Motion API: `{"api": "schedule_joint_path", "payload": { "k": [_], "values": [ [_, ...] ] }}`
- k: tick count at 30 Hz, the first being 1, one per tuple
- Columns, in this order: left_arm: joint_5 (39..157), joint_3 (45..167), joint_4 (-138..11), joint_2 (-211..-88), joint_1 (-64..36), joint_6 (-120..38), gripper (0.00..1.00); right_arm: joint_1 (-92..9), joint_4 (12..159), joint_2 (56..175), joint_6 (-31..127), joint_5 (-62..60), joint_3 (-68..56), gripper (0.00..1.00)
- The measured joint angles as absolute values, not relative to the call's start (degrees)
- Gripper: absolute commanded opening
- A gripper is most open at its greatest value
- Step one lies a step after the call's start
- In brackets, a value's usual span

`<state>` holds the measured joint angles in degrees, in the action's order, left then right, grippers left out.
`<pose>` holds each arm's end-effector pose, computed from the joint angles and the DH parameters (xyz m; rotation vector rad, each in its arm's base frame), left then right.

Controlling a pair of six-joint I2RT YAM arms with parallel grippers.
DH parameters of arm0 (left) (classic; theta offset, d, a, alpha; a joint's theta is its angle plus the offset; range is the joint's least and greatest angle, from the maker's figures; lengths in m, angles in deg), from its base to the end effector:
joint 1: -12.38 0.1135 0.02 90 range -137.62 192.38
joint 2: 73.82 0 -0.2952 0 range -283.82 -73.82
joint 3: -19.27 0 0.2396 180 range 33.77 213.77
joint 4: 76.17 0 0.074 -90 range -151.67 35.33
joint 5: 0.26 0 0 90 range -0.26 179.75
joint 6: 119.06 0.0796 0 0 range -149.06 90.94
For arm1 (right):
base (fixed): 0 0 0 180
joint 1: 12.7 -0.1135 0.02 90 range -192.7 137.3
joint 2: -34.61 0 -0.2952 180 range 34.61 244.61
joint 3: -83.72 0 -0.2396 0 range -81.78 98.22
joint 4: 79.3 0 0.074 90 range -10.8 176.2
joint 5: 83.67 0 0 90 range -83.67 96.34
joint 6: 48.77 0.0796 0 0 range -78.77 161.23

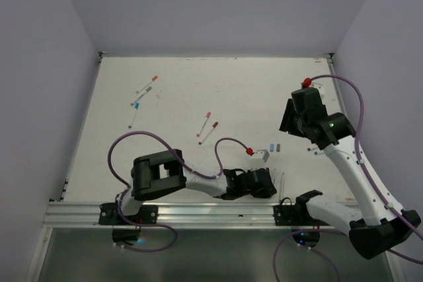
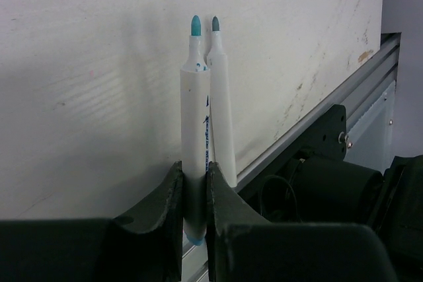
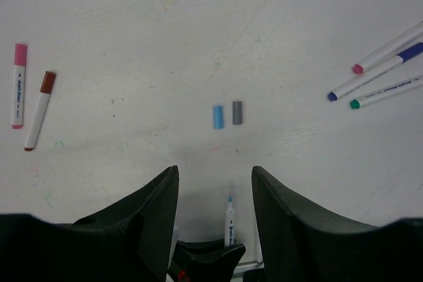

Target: Open the pen caps

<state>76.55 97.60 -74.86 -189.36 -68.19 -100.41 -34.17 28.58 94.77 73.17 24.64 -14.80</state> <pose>0.0927 -0.4475 0.1406 0.0619 2.4977 -1.0968 0.1868 0.0466 0.3408 0.3552 2.3714 0.0384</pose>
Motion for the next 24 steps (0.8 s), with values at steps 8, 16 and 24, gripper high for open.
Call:
{"api": "schedule_joint_path", "payload": {
  "k": [8, 16, 24],
  "values": [
    [75.61, 103.75, -67.95, -192.18, -68.43, -103.56, 0.19, -34.17, 28.31, 93.13, 73.17, 24.62, -15.67, 0.52],
    [75.02, 103.62, -67.84, -192.16, -68.45, -106.51, 0.33, -34.17, 28.31, 92.93, 73.17, 24.33, -15.87, 0.52],
    [74.57, 102.09, -69.31, -191.64, -68.56, -107.8, 0.33, -34.17, 28.36, 92.25, 73.17, 23.74, -16.18, 0.53]
  ]
}}
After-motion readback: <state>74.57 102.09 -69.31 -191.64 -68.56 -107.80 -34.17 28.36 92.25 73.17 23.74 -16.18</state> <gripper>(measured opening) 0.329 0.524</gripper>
